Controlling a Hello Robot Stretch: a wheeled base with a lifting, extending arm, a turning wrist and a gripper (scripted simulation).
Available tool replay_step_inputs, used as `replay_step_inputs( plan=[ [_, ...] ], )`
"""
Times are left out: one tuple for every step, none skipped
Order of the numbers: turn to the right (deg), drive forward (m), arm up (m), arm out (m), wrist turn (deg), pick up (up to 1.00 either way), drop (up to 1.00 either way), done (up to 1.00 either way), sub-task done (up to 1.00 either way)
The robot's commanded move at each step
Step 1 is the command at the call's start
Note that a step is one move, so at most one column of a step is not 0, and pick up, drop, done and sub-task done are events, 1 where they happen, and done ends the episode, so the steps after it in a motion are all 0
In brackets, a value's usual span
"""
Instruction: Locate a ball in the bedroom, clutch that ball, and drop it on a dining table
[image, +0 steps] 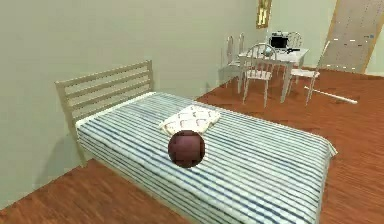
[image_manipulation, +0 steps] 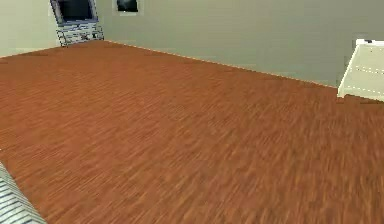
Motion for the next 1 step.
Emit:
replay_step_inputs(
  plan=[
    [45.0, 0.0, 0.0, 0.0, 0.0, 0.0, 0.0, 0.0, 0.0]
  ],
)
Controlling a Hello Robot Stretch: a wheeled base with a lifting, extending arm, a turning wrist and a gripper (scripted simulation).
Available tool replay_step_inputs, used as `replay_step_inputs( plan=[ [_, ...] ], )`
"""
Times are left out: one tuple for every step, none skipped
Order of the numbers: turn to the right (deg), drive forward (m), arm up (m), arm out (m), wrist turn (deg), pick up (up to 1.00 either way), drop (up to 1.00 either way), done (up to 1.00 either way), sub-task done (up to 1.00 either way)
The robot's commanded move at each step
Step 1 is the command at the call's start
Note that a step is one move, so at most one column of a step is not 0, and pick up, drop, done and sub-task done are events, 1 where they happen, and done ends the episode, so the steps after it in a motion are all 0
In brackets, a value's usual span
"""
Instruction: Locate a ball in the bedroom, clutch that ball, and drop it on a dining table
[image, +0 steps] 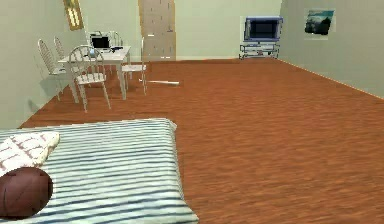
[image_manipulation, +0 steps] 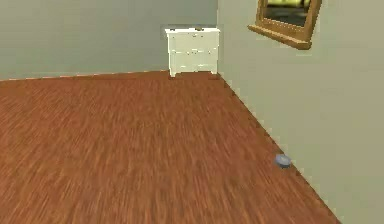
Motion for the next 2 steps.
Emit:
replay_step_inputs(
  plan=[
    [21.0, 0.0, 0.0, 0.0, 0.0, 0.0, 0.0, 0.0, 0.0],
    [0.0, 0.75, 0.0, 0.0, 0.0, 0.0, 0.0, 0.0, 0.0]
  ],
)
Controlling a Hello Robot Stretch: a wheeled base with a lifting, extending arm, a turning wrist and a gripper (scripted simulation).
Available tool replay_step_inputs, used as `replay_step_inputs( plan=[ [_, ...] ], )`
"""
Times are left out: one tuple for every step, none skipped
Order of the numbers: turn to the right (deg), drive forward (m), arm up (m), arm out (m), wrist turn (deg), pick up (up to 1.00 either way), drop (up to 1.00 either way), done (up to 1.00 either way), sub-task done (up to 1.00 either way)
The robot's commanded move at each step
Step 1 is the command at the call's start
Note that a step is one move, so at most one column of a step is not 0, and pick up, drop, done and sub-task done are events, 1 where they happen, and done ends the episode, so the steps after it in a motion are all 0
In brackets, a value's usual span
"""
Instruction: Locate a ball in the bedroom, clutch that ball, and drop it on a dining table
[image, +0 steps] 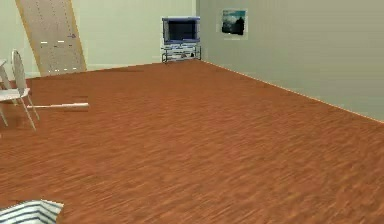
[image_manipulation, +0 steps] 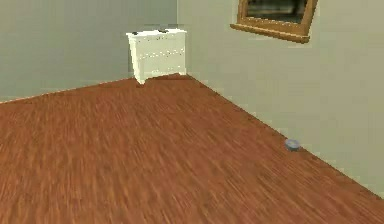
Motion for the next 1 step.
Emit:
replay_step_inputs(
  plan=[
    [-24.0, 0.0, 0.0, 0.0, 0.0, 0.0, 0.0, 0.0, 0.0]
  ],
)
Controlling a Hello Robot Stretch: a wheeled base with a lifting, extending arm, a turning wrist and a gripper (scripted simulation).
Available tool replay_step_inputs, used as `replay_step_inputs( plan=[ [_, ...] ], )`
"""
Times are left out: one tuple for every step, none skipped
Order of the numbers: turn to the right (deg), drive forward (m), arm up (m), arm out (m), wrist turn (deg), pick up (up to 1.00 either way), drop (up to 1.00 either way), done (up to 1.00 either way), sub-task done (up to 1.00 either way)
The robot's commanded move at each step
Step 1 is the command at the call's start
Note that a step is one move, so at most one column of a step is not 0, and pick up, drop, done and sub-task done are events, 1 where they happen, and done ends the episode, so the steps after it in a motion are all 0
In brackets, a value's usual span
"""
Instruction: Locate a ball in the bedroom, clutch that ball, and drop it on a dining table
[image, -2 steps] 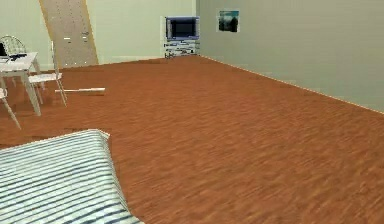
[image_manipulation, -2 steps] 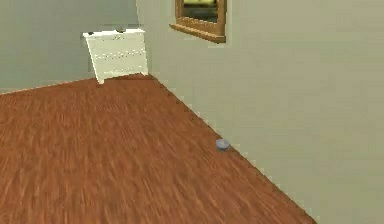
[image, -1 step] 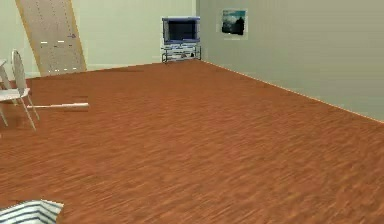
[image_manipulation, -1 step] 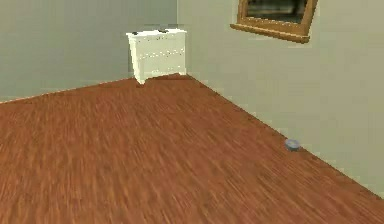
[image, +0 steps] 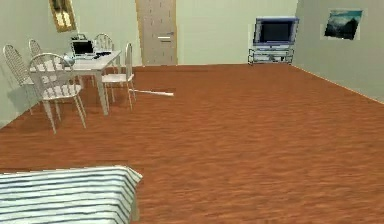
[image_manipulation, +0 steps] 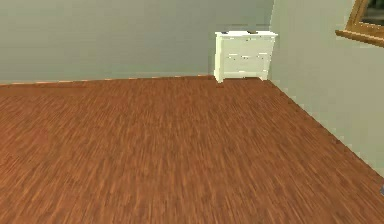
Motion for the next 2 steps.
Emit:
replay_step_inputs(
  plan=[
    [-3.0, 0.0, 0.0, 0.0, 0.0, 0.0, 0.0, 0.0, 0.0],
    [45.0, 0.0, 0.0, 0.0, 0.0, 0.0, 0.0, 0.0, 0.0]
  ],
)
